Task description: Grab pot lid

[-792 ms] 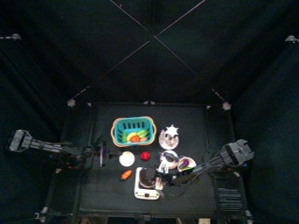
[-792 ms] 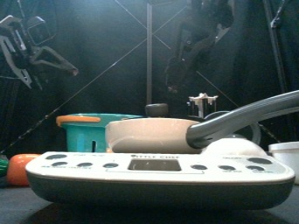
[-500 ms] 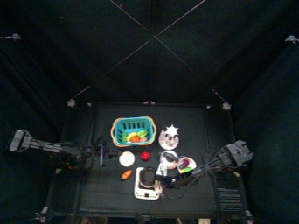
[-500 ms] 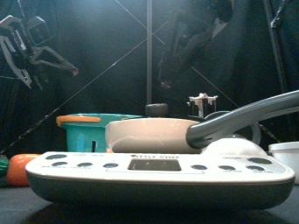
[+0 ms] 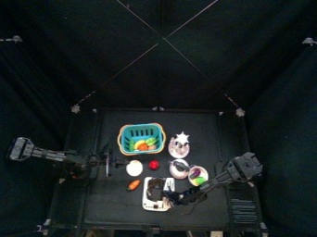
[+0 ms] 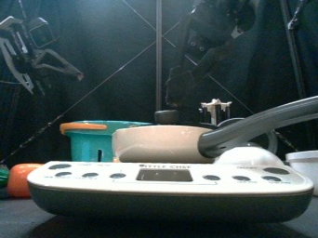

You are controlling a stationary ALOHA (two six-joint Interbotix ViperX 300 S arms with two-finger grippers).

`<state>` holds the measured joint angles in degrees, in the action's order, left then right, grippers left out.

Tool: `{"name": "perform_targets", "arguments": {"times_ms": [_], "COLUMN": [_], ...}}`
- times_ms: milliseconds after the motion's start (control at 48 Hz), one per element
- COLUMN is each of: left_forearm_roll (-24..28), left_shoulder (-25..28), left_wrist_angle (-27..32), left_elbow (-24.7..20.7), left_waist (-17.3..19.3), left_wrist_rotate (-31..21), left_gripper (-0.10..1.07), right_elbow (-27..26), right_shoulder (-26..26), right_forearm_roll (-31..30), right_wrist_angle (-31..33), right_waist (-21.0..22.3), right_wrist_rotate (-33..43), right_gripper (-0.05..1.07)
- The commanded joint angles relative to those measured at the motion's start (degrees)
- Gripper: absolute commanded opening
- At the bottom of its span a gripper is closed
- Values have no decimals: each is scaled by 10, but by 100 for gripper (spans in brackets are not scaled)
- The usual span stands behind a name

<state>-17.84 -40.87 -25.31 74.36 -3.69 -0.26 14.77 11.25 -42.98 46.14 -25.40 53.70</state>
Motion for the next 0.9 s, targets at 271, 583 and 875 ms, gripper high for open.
{"name": "perform_targets", "arguments": {"times_ms": [271, 583, 875], "left_forearm_roll": [-4, -4, -4], "left_shoulder": [1, 1, 1], "left_wrist_angle": [-3, -4, -3], "left_elbow": [-7, -5, -5], "left_waist": [1, 1, 1], "left_wrist_rotate": [0, 0, 0], "left_gripper": [-3, -3, -3], "right_elbow": [-14, -10, -9], "right_shoulder": [6, 11, 12], "right_forearm_roll": [-7, -8, -8], "right_wrist_angle": [-11, -27, -30], "right_waist": [6, 15, 18], "right_wrist_rotate": [-2, -1, 0], "right_gripper": [80, 80, 64]}}
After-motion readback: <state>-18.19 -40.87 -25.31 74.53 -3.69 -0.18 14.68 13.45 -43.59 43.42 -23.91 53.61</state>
